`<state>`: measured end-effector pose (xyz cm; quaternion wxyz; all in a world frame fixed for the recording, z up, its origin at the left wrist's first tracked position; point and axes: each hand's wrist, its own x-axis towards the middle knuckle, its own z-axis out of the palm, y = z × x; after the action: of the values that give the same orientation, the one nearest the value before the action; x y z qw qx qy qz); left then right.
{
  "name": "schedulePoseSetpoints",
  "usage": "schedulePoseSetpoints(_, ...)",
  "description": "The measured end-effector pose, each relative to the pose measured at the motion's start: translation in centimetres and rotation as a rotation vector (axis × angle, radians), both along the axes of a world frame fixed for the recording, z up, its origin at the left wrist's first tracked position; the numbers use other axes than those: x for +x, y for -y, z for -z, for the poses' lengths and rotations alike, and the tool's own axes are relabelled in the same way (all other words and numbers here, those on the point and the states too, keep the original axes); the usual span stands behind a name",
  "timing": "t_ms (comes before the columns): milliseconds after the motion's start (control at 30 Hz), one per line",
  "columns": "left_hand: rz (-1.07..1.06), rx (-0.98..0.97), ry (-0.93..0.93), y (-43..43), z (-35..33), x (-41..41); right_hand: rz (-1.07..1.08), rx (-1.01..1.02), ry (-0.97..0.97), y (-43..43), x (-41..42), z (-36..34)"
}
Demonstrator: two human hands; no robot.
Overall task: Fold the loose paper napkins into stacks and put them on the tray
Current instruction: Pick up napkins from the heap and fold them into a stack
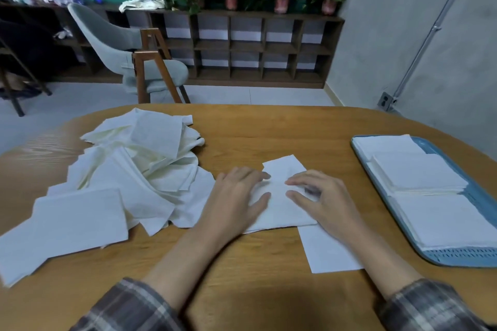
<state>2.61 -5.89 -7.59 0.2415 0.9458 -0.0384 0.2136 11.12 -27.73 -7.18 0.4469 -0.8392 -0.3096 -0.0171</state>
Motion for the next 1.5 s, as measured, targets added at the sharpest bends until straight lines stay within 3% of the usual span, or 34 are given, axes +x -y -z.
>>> schedulePoseSetpoints(100, 0.026, -0.020, -0.067, -1.0, 0.3, 1.3, 0.018, -0.004, 0.048, -0.1, -0.2, 0.0)
schedulePoseSetpoints(433, 0.016, -0.064, 0.084, -0.8, 0.0, 1.4, 0.035, -0.002, 0.118, -0.4, 0.0, 0.0)
schedulePoseSetpoints(633, 0.074, -0.146, -0.019, -1.3, -0.2, 1.4, 0.030, -0.010, 0.066, -0.4, 0.3, -0.3)
schedulePoseSetpoints(933, 0.057, -0.155, 0.006, -0.9, -0.2, 1.1, 0.023, -0.064, 0.226, -0.4, 0.0, -0.8)
schedulePoseSetpoints(1033, 0.058, -0.217, -0.012, -0.9, -0.7, 0.8, -0.029, 0.034, 0.121, -0.1, -0.2, -1.4)
schedulePoseSetpoints(1100, 0.072, -0.312, -0.032, -0.8, -1.3, 0.6, -0.063, 0.182, -0.058, 0.4, 0.1, -1.8)
schedulePoseSetpoints(1233, 0.071, -0.727, -0.165, -1.3, -2.9, 0.4, -0.089, 0.474, -0.346, 1.0, 0.5, -2.4)
schedulePoseSetpoints(1333, 0.061, -0.902, -0.141, -1.4, -3.2, 0.5, -0.178, 0.459, -0.425, 0.7, 0.7, -3.2)
schedulePoseSetpoints(1500, -0.030, -0.974, -0.047, -0.9, -3.2, 0.6, -0.213, 0.340, -0.454, -0.9, 1.5, -3.7)
